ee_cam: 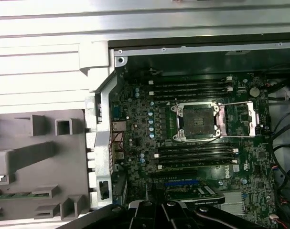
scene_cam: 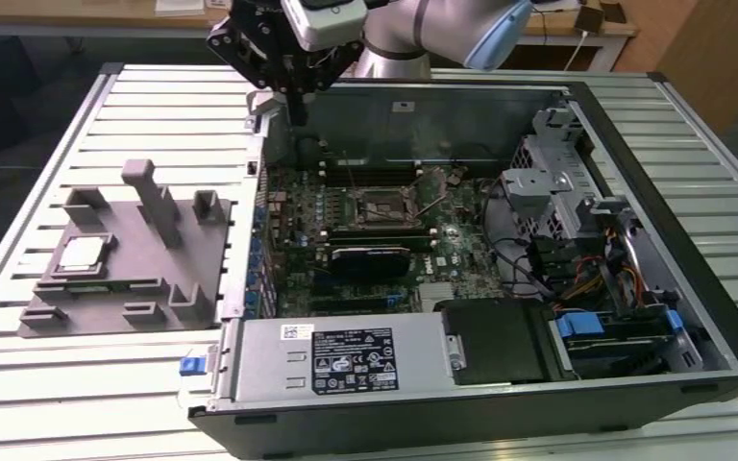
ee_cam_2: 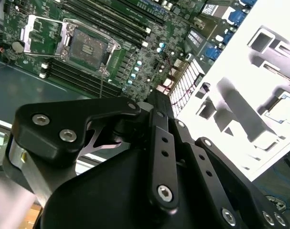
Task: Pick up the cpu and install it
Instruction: 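Reach for the cpu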
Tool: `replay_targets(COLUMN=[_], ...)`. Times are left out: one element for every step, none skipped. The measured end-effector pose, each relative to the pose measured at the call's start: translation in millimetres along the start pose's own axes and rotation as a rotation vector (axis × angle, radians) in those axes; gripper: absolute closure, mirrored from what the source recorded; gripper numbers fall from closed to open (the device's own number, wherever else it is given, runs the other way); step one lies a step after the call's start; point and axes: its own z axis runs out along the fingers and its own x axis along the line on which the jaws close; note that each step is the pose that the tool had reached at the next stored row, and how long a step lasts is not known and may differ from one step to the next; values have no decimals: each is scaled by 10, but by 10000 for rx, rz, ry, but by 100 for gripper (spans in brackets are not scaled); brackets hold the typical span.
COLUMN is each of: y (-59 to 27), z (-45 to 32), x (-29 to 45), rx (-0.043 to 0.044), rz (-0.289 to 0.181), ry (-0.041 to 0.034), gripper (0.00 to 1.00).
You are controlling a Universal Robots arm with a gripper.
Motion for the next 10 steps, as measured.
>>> replay_targets(y=[-1, -2, -3, -4, -5, -6, -6, -8, -9, -9], z=[0, 0, -1, -1, -1, -2, -2, -2, -3, -3], x=[12, 25, 41, 53, 65, 76, 88, 102, 117, 130], rx=[0, 0, 0, 0, 0, 0, 0, -1, 0, 0], rz=[-1, -1, -1, -1, 0, 0, 0, 0, 0, 0], ry=[-1, 0, 0, -1, 0, 0, 0, -1, -1, 0], gripper=[89, 89, 89, 89, 89, 89, 89, 89, 89, 89])
